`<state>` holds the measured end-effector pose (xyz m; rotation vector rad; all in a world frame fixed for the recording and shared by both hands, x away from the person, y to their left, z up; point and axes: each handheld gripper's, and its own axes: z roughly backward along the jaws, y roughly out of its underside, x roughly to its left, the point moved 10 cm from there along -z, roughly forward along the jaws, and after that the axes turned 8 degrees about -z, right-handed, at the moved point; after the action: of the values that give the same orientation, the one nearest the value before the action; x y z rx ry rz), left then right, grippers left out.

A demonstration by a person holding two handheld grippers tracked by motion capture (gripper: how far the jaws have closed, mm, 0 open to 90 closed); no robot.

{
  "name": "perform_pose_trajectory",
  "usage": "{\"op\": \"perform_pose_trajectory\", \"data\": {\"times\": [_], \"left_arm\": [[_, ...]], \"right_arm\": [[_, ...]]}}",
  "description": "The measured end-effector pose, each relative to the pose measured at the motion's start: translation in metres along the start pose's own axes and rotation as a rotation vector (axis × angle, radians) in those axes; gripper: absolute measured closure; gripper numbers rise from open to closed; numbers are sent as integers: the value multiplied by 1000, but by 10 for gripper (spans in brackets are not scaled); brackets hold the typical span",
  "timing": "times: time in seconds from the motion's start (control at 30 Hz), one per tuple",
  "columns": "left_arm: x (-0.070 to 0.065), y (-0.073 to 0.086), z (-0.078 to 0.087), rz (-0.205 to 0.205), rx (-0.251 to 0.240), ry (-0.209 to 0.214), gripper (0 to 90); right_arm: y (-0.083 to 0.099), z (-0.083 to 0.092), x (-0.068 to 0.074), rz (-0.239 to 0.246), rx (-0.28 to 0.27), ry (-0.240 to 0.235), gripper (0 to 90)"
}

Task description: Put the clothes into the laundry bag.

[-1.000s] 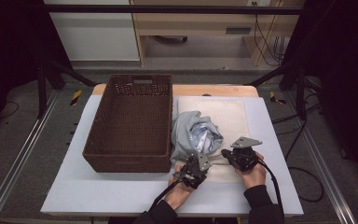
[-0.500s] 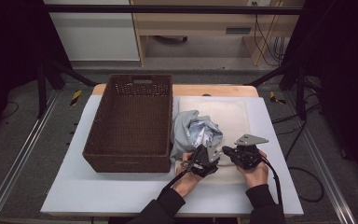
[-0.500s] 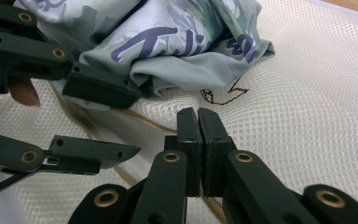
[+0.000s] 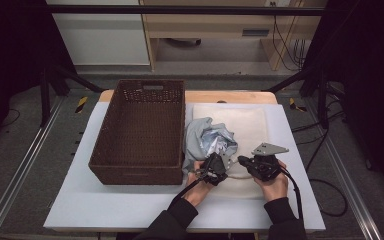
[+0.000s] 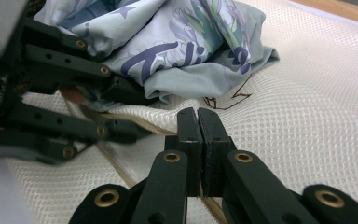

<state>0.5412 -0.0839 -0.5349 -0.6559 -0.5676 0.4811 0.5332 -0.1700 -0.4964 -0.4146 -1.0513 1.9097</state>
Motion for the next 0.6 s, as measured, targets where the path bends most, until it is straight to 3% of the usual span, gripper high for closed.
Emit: {"op": "perform_pose_trajectory", "data": {"times": [0.07,0.13,0.23,0.37,0.43,0.5,0.53,0.6], "left_arm": [[2,-3,3,31,-19,9,826],[5,-3,6,60,-21,26,863],[6,-3,7,87,-16,47,872],[8,-5,12,108,-27,51,872],[9,-8,16,111,-33,61,871],[11,-12,19,111,-38,63,871],[11,-14,21,112,-43,65,871],[12,-16,24,111,-44,65,871]], "right_arm": [[0,-1,-1,4,-5,3,886],[2,-2,-1,6,-4,-11,874],[9,-5,0,22,16,-10,796],[15,-3,2,33,37,-6,606],[17,0,7,28,17,-17,514],[20,0,8,57,20,18,438],[22,0,7,84,22,43,436],[21,-1,6,75,22,62,473]]}}
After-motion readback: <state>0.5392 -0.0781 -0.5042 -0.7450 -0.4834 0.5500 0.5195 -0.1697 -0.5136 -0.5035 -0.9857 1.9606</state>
